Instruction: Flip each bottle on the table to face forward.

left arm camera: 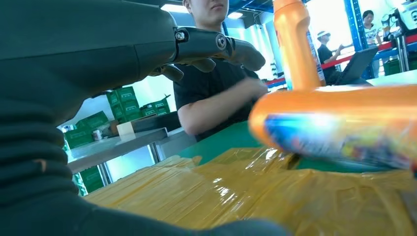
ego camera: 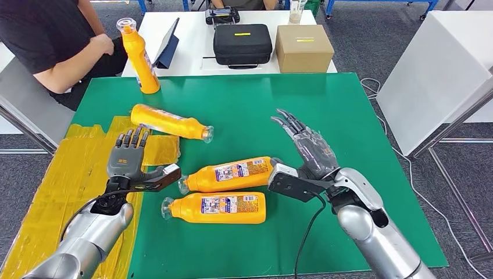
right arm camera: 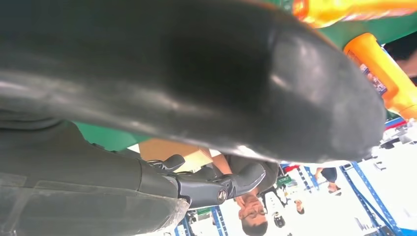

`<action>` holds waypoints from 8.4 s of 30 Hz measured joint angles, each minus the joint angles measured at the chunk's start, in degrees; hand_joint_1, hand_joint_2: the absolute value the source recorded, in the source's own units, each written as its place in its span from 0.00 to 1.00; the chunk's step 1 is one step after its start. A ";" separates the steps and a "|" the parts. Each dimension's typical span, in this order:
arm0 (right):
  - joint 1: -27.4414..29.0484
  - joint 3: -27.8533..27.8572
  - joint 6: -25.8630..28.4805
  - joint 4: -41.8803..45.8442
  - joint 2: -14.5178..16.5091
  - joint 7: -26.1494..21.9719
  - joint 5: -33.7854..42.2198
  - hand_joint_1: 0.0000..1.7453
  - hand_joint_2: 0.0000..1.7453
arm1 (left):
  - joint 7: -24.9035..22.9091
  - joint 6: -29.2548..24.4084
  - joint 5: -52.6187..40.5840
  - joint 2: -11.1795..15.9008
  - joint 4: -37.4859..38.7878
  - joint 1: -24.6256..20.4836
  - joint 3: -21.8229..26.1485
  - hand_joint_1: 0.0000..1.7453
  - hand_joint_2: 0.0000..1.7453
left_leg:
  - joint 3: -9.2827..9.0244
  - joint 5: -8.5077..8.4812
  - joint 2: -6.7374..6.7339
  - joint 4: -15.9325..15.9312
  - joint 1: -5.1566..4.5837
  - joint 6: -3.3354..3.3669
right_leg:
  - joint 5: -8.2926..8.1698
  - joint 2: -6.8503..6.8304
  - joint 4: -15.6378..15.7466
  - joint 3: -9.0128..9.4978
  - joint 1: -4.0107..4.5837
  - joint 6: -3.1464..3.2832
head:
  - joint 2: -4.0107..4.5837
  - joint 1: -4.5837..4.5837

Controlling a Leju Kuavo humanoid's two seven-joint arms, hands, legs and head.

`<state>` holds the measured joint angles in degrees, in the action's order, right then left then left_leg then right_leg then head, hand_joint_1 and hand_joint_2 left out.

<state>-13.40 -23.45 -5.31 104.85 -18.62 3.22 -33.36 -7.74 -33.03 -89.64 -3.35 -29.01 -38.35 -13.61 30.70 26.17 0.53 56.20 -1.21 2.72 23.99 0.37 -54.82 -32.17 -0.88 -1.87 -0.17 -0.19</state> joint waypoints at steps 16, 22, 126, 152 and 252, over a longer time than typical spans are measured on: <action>2.08 -4.07 1.84 -2.37 0.95 -1.25 -3.35 0.00 1.00 | 18.19 3.08 35.99 -0.84 -22.65 6.12 11.04 0.00 0.00 | 0.01 0.01 -0.02 0.00 0.00 0.00 | 0.00 0.00 0.00 -0.01 0.00 0.00 | 0.00 0.01; 2.09 -7.51 1.07 -3.90 2.21 1.37 -8.66 0.00 1.00 | 23.45 9.49 61.25 -1.25 -34.72 9.88 15.09 0.00 0.00 | -0.01 0.01 -0.14 -0.02 0.02 0.00 | 0.00 0.04 -0.01 -0.01 0.01 0.00 | 0.00 -0.01; 3.22 -14.92 -14.29 -18.67 18.74 16.98 -35.85 0.00 1.00 | 28.08 14.83 90.41 2.50 -33.52 4.28 17.31 0.00 0.00 | -0.02 -0.03 -0.03 0.00 0.09 -0.03 | 0.01 0.02 -0.02 -0.01 0.09 0.02 | -0.01 -0.01; -0.11 -15.22 -15.62 -20.87 17.39 16.95 -34.04 0.00 1.00 | 28.50 14.58 91.92 2.50 -32.62 3.00 17.31 0.00 0.00 | -0.01 -0.03 -0.02 0.00 0.09 -0.03 | 0.01 0.01 -0.02 0.00 0.09 0.02 | 0.00 -0.01; -27.83 -9.63 18.14 -52.19 36.92 6.33 -19.15 1.00 1.00 | 21.27 37.05 120.69 -0.13 -45.34 9.49 6.46 0.00 1.00 | 0.00 -0.07 -0.07 0.02 0.15 0.00 | -0.02 0.03 -0.08 0.02 0.11 -0.01 | -0.01 -0.01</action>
<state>-41.23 -33.09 12.83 52.66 18.30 9.55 -52.52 13.53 4.03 31.05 -3.48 -74.35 -28.86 -7.15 30.70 26.11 0.46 56.22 -1.06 2.72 23.97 0.40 -54.90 -32.15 -0.77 -1.88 -0.18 -0.20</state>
